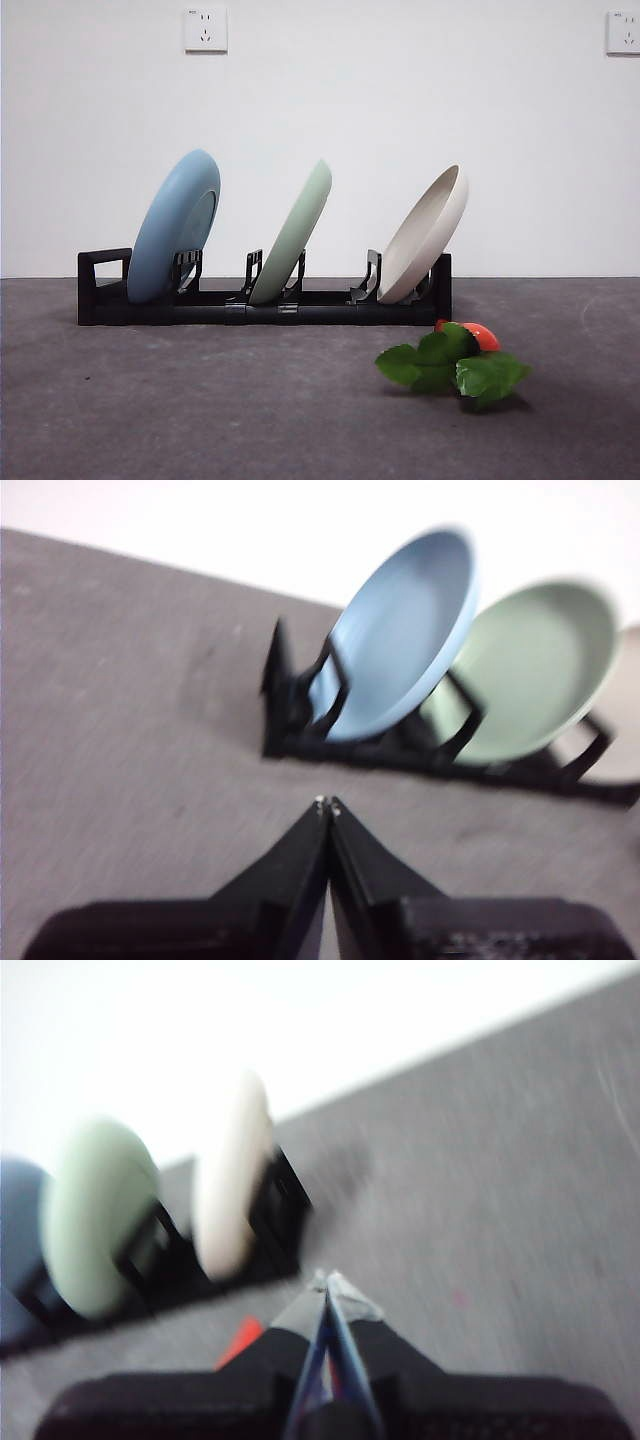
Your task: Take the green plate from the plate rack,put the plate on the table,take the carrot from the table,put the carrot in the plate
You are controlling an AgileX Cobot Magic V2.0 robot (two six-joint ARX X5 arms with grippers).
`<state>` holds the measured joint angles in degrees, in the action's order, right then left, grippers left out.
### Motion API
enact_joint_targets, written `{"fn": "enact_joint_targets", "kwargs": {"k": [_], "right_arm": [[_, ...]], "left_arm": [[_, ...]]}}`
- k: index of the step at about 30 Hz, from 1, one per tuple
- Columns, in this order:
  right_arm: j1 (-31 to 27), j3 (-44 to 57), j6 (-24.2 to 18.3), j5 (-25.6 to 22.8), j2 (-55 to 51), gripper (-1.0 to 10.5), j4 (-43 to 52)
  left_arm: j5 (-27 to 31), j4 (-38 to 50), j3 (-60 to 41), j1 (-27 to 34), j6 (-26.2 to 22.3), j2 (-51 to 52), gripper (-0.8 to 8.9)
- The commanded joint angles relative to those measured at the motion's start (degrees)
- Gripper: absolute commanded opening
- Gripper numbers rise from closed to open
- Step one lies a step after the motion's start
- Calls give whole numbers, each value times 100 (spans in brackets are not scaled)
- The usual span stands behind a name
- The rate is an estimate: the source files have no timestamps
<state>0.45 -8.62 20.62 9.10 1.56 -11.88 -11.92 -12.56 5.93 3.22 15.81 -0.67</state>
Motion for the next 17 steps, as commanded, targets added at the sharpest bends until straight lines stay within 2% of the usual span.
{"fn": "enact_joint_targets", "kwargs": {"k": [1, 6, 11, 17], "right_arm": [[7, -476, 96, 240, 275, -12, 39], [11, -1556, -120, 1032, 1193, -12, -649], [11, -2905, -809, 1947, 2367, -11, -2020], [111, -4367, -1781, 2232, 3611, -11, -3877]], "left_arm": [[-313, -66, 389, 13, 356, -111, -7], [-1086, -472, 1209, 13, 365, -573, -7], [-1814, -1102, 2135, 13, 105, -1204, -7], [-2446, -2052, 3093, 11, -466, -1851, -7]]}}
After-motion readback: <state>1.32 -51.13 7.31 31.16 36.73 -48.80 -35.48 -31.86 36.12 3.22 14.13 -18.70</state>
